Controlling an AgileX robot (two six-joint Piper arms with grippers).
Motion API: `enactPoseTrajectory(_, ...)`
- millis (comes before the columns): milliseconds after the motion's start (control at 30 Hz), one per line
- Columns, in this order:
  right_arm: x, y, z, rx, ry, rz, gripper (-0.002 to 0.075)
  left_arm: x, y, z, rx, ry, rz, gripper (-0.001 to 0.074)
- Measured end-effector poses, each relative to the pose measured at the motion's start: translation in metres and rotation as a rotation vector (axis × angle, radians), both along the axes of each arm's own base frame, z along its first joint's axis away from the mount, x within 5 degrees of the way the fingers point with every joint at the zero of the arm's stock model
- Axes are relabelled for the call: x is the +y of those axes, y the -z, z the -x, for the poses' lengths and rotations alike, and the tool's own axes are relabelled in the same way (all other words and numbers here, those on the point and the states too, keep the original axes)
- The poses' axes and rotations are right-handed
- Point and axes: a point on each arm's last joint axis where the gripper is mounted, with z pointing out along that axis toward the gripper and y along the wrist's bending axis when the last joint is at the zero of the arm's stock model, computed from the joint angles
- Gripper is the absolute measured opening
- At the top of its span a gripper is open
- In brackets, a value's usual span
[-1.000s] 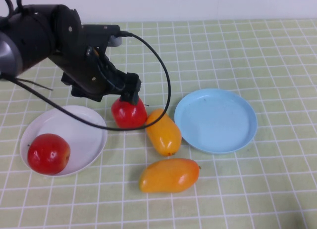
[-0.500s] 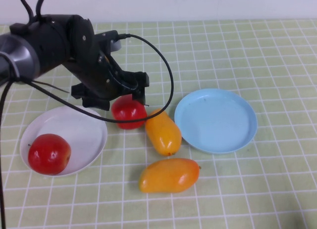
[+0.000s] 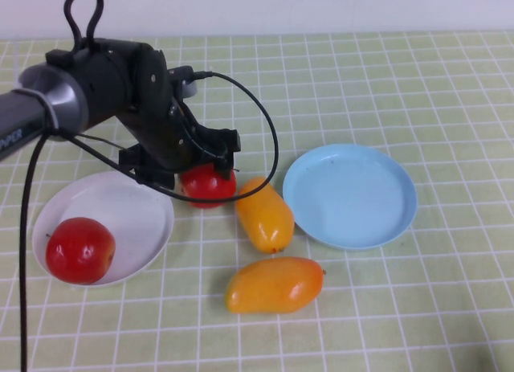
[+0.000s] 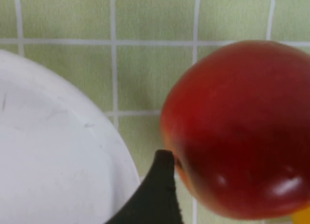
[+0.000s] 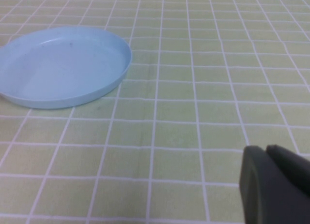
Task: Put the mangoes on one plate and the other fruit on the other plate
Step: Put one type of fruit in the left plate
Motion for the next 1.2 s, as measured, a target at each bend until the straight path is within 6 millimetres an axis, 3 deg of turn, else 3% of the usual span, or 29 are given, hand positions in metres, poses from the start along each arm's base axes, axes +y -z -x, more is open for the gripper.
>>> enactPoseTrajectory(500,0.000,0.001,0.000,0.004,0.000,0.000,-0.0016,-0.006,0.009,-0.007,-0.014,-0.019,0.043,0.0666)
enactPoseTrajectory(667,0.000,0.001,0.000,0.004,0.000,0.000,-0.0016,-0.006,0.009,-0.007,-0.008,-0.018,0.041,0.0575)
enactPoseTrajectory(900,0.000,0.001,0.000,0.004,0.000,0.000,-0.0016,-0.005,0.006,-0.005,-0.026,0.063,0.008,0.0575)
enactPoseTrajectory(1067,0.000,0.001,0.000,0.004,0.000,0.000,-0.0016,-0.001,-0.013,0.001,-0.076,0.135,-0.019,0.0575)
enactPoseTrajectory(1200,0.000,0.001,0.000,0.004,0.000,0.000,-0.0016,0.008,-0.041,0.008,-0.114,0.171,-0.085,0.0575)
